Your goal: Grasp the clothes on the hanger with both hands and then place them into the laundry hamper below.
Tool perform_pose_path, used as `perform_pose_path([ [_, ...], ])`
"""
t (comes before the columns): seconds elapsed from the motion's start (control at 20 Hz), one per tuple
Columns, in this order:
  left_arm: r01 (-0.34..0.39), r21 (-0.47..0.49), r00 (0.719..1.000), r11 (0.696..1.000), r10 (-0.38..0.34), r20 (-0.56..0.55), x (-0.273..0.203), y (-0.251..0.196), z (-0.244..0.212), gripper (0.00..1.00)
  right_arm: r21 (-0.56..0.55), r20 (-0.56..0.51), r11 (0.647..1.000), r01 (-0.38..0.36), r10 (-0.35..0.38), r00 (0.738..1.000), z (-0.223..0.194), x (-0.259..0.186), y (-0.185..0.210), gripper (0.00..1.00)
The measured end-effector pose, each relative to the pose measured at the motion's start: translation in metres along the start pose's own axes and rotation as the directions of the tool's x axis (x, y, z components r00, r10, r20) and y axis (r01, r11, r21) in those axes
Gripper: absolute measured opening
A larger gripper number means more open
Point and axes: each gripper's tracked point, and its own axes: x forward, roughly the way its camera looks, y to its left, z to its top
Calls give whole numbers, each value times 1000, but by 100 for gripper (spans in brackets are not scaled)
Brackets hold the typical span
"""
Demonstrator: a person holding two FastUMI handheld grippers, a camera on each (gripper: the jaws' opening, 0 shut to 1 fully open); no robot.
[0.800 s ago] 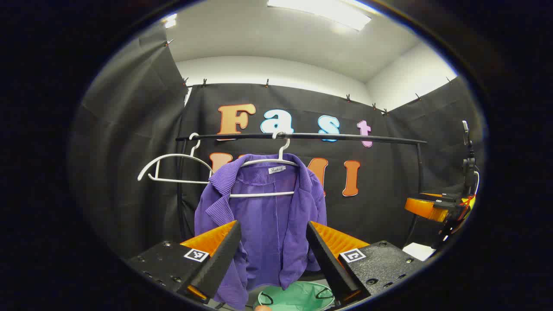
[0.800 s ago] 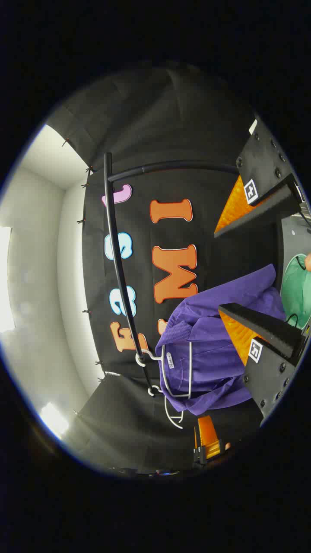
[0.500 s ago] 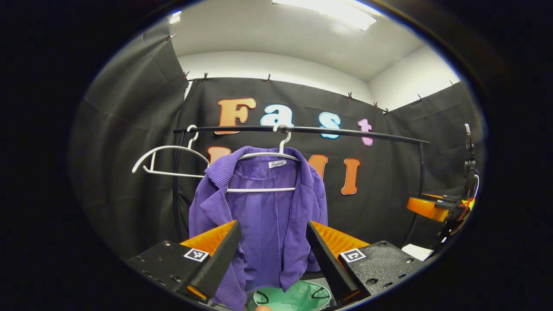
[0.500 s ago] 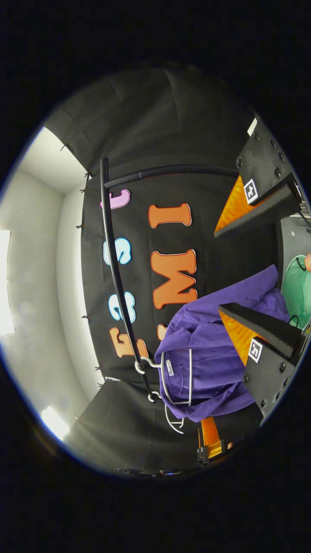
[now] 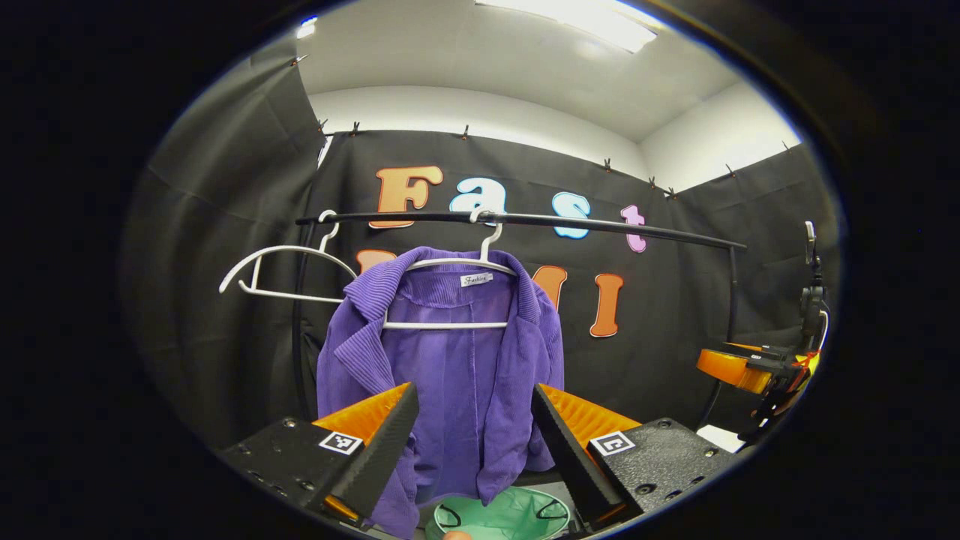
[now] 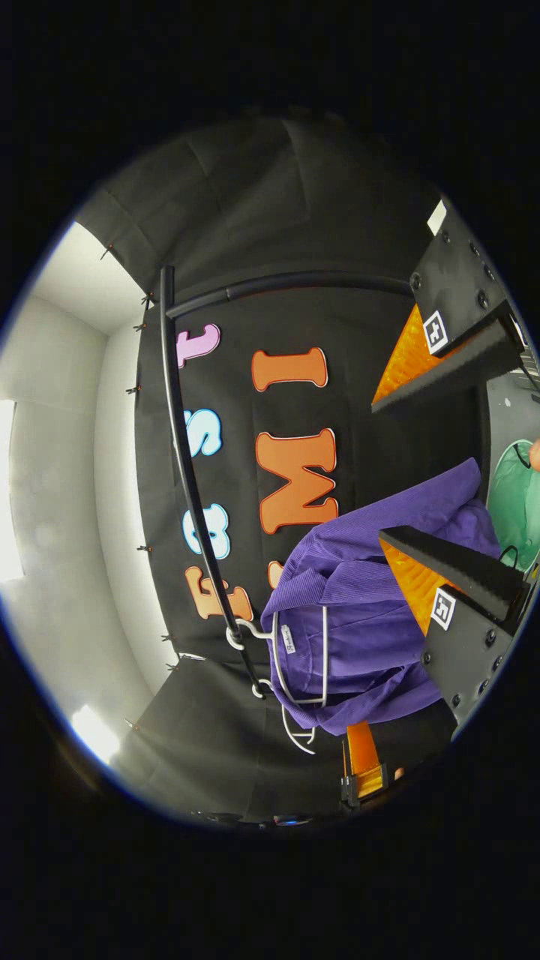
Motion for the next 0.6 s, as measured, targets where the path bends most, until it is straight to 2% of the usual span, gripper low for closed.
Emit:
perform_pose_path([
  [0.25,-47,7,999,999,47,-20,-2,15,-10,95,0,-5,999,-42,42,999,-13,15,19,97],
  [0.3,-63,14,998,998,63,-20,-3,20,-11,92,-2,-8,998,-56,56,998,-17,19,27,97],
  [0.45,-107,34,994,994,109,-33,-2,37,-18,92,1,-37,995,-104,104,994,-32,33,52,97],
  [0.5,-120,37,992,992,122,-38,0,42,-21,95,5,-49,992,-122,122,991,-38,38,62,97],
  [0.6,-138,38,989,990,140,-51,4,50,-27,92,15,-67,987,-160,160,985,-50,49,81,97],
])
